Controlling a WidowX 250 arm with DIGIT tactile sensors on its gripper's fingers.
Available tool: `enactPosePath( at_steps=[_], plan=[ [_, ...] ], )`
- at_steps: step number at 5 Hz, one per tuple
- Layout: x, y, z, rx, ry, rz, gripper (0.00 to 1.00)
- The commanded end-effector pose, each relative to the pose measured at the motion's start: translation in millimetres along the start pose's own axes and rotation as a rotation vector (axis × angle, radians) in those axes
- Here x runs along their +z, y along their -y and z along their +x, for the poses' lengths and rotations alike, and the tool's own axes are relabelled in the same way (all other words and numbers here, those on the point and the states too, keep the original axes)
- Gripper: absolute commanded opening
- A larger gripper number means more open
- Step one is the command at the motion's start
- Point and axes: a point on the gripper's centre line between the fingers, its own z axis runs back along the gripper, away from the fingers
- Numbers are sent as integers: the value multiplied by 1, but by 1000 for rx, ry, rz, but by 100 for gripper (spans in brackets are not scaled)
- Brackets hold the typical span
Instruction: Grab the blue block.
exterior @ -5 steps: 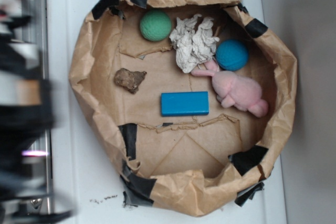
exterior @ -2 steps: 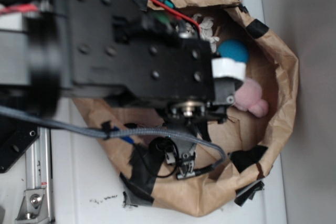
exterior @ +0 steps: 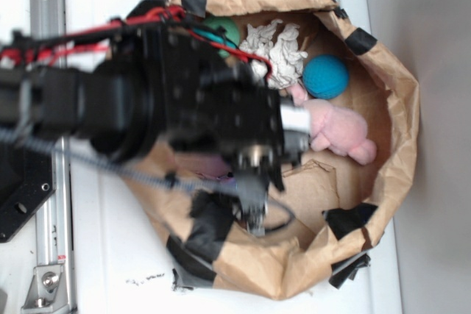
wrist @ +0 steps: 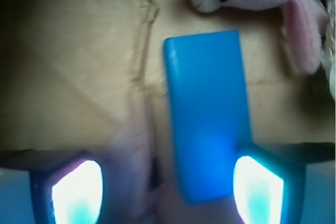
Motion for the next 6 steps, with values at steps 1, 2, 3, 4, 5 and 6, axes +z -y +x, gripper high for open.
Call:
enactPosePath(
  at_steps=[1,2,3,4,5,6],
  plan=[
    [-12,-7,23,-10,0,-26,69],
    [-6,-5,27,19,-3,-45,0],
    [25,3,29,-21,41,-62,0],
    [76,12,36,-186,133,-105,0],
    [124,20,43,-140,87,-49,0],
    [166,32,40,-123,70,68,0]
  ],
)
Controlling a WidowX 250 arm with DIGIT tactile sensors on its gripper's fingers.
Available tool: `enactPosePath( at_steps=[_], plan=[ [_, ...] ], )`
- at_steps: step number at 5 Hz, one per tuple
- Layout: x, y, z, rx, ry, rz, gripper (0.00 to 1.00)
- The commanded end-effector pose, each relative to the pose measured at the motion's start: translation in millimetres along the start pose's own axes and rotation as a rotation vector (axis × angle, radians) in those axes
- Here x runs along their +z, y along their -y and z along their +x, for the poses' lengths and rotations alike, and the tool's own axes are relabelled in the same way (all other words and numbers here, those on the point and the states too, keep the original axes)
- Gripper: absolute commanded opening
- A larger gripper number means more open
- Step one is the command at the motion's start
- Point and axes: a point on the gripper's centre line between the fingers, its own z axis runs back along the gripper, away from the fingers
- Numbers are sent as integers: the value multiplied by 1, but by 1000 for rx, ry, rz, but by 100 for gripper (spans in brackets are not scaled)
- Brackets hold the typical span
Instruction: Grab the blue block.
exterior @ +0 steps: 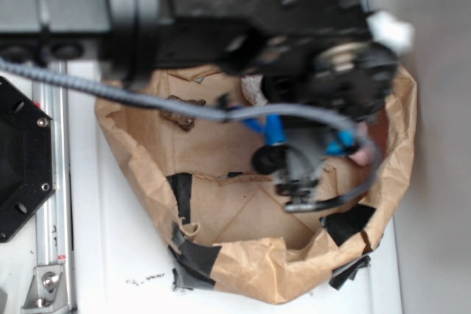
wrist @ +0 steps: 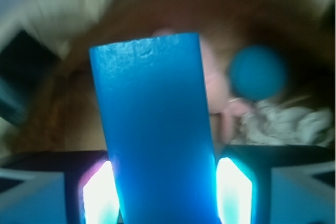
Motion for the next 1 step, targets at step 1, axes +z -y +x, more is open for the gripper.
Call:
enactPosePath(
  at_steps=[1],
  plan=[
    [64,20,3,6,62,130,0]
  ],
)
